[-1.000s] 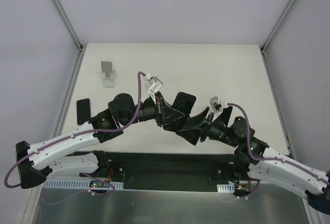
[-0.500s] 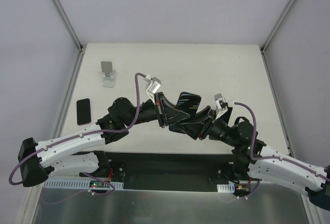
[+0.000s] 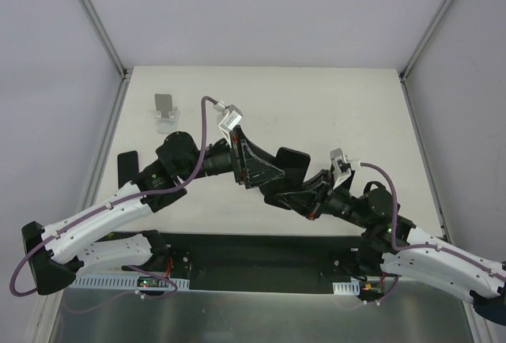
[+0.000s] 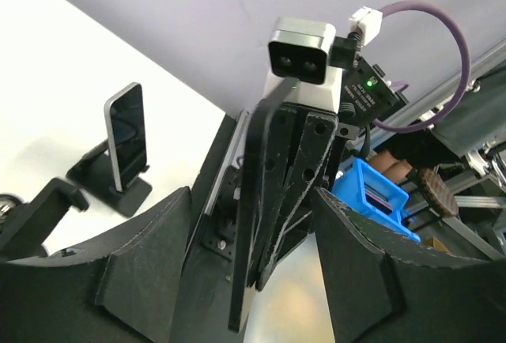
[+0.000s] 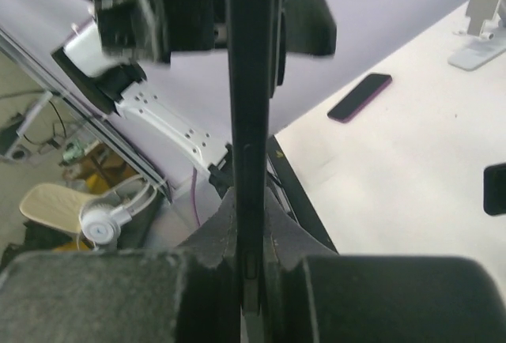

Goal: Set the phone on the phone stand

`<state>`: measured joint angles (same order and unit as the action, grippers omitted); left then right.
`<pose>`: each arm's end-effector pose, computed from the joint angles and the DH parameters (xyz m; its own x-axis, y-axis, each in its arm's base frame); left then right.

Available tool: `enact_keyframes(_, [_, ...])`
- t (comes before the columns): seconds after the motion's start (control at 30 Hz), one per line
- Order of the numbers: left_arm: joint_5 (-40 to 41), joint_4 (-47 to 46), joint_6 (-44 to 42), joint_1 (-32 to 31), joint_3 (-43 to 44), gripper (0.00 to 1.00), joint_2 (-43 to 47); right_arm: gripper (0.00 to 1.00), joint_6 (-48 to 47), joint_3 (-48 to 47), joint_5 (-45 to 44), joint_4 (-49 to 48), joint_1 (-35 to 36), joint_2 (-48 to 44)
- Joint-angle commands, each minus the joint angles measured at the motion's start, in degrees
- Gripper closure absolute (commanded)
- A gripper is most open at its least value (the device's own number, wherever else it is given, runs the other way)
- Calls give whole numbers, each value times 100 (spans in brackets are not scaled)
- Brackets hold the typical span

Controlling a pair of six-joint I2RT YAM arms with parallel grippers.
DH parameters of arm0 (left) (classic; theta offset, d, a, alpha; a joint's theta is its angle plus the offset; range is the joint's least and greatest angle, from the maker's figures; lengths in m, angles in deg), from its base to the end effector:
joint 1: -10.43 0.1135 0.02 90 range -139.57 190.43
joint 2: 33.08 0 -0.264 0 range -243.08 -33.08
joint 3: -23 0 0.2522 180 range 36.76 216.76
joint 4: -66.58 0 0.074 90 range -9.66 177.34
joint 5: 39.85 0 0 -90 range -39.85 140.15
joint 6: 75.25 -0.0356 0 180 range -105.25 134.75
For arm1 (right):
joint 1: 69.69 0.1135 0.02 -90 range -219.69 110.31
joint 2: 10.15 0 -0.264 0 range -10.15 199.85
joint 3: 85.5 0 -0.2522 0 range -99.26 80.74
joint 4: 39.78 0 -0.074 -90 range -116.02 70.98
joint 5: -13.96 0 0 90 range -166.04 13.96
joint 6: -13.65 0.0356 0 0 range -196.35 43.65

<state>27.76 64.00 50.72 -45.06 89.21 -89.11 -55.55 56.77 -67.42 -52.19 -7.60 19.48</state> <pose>0.1163 -0.1931 0.4006 -0.4699 -0.2752 -0.8388 0.8605 0.0693 -0.5048 0.0620 0.1284 0.3178 -0.1803 0.4097 -0.8942 -0.9364 0.2067 0.2835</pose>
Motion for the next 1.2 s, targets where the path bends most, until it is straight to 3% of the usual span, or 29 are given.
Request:
enact_keyframes(0.0, [-1098,869,-46,624,450,39,110,99,-585,-467,438,480,5,-203])
enact_keyframes(0.13, [-2329,1071,-72,741,881,52,-302,99,-735,-731,860,806,5,-107])
enact_keyframes(0.2, [-2968,1071,-20,732,1127,54,-549,99,-761,-785,931,938,5,-54])
enact_keyframes(0.33, [-3289,1071,-54,653,1277,63,-672,99,-735,-820,957,965,5,-10])
enact_keyframes(0.4, [-3359,1106,-125,635,1294,74,-655,99,-717,-838,975,965,-3,8])
enact_keyframes(0.47, [-3342,1177,-169,627,1294,80,-637,99,-726,-855,1018,983,-3,34])
enact_keyframes(0.57, [-3149,1282,-239,618,1294,77,-637,99,-770,-917,1054,1026,-3,131])
enact_keyframes(0.7, [-3061,1440,-344,618,1382,64,-707,99,-823,-1048,1115,1079,-3,298])
enact_keyframes(0.77, [-2973,1554,-450,618,1452,67,-708,99,-840,-1066,1150,1088,5,333])
enact_keyframes(0.83, [-2911,1590,-564,618,1479,79,-699,99,-840,-1075,1185,1097,-3,377])
enact_keyframes(0.9, [-2841,1607,-626,618,1505,83,-664,99,-858,-1075,1212,1097,-3,403])
enact_keyframes(1.17, [-2648,1607,-661,618,1532,75,-620,99,-876,-1101,1370,1088,-3,518])
